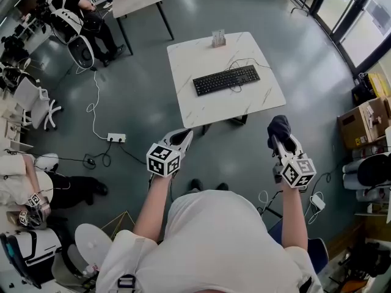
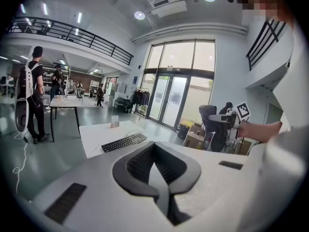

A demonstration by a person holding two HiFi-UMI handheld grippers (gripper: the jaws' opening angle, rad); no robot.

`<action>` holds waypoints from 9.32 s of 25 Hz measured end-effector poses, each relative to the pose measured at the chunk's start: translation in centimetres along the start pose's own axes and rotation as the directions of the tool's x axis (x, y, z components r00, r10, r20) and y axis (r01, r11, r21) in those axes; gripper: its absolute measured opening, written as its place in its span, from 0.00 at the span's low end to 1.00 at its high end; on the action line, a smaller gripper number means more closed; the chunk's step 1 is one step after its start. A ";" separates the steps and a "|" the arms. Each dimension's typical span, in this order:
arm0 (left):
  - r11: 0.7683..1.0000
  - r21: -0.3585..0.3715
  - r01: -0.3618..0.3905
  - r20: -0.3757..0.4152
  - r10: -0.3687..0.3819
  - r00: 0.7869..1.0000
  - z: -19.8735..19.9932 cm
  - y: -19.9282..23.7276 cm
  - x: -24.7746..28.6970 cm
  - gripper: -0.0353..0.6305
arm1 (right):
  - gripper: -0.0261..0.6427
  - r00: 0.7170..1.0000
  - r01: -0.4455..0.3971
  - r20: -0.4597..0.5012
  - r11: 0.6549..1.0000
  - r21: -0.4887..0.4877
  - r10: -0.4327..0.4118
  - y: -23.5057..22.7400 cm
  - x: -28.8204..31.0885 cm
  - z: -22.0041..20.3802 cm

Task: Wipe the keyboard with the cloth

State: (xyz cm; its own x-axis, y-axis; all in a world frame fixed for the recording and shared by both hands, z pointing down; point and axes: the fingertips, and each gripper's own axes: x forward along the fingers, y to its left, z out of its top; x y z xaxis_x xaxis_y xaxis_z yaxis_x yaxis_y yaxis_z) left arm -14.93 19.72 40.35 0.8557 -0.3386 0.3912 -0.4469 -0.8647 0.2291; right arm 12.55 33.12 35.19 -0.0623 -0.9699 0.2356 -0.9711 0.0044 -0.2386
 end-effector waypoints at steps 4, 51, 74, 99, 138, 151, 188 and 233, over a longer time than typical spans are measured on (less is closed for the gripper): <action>1.000 -0.006 -0.013 -0.002 0.013 1.000 -0.3 -0.4 0.0 0.06 | 0.27 1.000 -0.003 -0.004 1.000 0.006 0.003 -0.5 -0.5 -0.1; 0.999 -0.018 -0.046 -0.001 0.046 0.999 2.8 6.1 7.6 0.06 | 0.27 0.988 -0.089 -0.122 0.996 0.031 0.093 -4.4 11.9 -0.8; 0.996 -0.010 0.091 -0.091 -0.091 0.992 5.9 21.2 14.5 0.06 | 0.27 0.979 -0.006 -0.205 1.000 0.013 0.009 -1.2 27.2 0.4; 0.970 -0.209 -0.124 -0.048 0.117 0.992 2.7 22.0 20.1 0.06 | 0.27 0.830 -0.402 -0.390 0.912 0.079 0.399 -1.3 38.3 -4.5; 0.776 -0.495 -0.392 -0.261 0.297 0.918 -13.0 25.6 28.7 0.06 | 0.27 0.330 -0.670 -0.756 0.705 0.234 0.565 5.8 50.7 -28.7; 0.807 -0.455 -0.376 -0.333 0.237 0.913 -15.0 26.7 32.0 0.06 | 0.27 0.433 -0.522 -0.717 0.801 0.295 0.546 -1.4 50.9 -27.3; 0.857 -0.381 -0.346 -0.479 0.138 0.867 -16.7 27.2 35.1 0.06 | 0.27 0.625 -0.216 -0.757 0.974 0.070 0.193 -33.4 47.4 -20.4; 0.850 -0.495 -0.178 -0.349 -0.006 0.937 -16.4 27.6 34.7 0.06 | 0.27 0.661 -0.259 -0.722 0.965 0.033 0.202 -6.0 55.2 -24.6</action>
State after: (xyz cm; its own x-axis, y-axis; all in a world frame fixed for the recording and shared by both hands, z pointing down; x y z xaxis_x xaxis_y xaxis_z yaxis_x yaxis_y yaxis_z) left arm -1.89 -9.79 74.89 0.7140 -0.1826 0.6760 -0.6618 -0.4915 0.5662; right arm 9.31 -14.40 72.83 -0.4040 -0.4644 0.7881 -0.9137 0.2472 -0.3227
